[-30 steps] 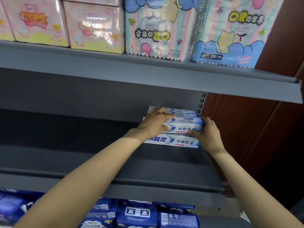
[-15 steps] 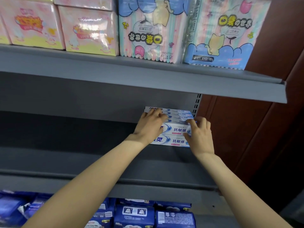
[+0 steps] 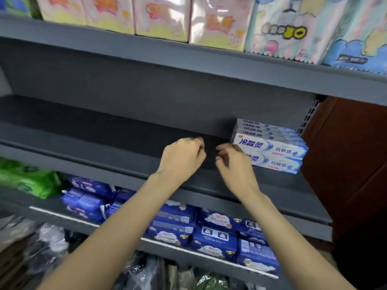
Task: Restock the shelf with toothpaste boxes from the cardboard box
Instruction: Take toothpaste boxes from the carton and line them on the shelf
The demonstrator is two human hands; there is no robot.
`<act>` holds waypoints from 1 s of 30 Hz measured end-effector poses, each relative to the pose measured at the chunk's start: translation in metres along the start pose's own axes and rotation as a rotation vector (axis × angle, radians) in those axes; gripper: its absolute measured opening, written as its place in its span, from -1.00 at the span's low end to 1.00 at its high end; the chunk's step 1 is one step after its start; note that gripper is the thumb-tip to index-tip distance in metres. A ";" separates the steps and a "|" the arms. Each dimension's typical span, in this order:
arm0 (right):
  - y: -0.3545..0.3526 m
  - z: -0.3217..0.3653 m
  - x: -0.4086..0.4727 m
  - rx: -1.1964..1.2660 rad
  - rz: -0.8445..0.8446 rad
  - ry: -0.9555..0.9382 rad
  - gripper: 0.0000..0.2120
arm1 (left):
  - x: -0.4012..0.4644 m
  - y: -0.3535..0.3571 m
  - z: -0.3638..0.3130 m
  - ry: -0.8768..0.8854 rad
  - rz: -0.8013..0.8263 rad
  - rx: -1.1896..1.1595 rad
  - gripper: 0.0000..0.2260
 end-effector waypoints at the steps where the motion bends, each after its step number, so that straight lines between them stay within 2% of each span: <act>1: 0.015 0.024 -0.003 0.036 0.016 -0.023 -0.72 | -0.012 -0.013 0.021 -0.027 -0.012 -0.011 -0.82; 7: 0.136 0.190 -0.032 0.141 0.152 -0.116 -0.74 | -0.104 -0.100 0.188 -0.253 -0.033 0.087 -0.83; 11: 0.214 0.309 -0.054 0.184 0.250 -0.123 -0.75 | -0.172 -0.157 0.304 -0.441 0.039 0.051 -0.85; 15: 0.283 0.419 -0.068 0.187 0.355 -0.186 -0.74 | -0.231 -0.209 0.405 -0.522 0.084 0.071 -0.83; 21: 0.392 0.556 -0.087 0.123 0.612 -0.337 -0.76 | -0.295 -0.262 0.554 -0.715 0.115 0.166 -0.79; 26: 0.493 0.639 -0.098 0.170 0.803 -0.387 -0.87 | -0.333 -0.281 0.668 -0.837 0.319 0.324 -0.78; 30: 0.565 0.691 -0.104 0.224 0.911 -0.377 -0.68 | -0.362 -0.291 0.759 -0.904 0.518 0.408 -0.85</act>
Point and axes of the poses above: each hand's wrist, its own x-axis towards the middle knuckle, its own y-axis out of the palm, z = x × y, the point moved 6 cm from there along x, towards the middle knuckle, and after that the axes turned 7 degrees about -y, right-handed, at the moved point
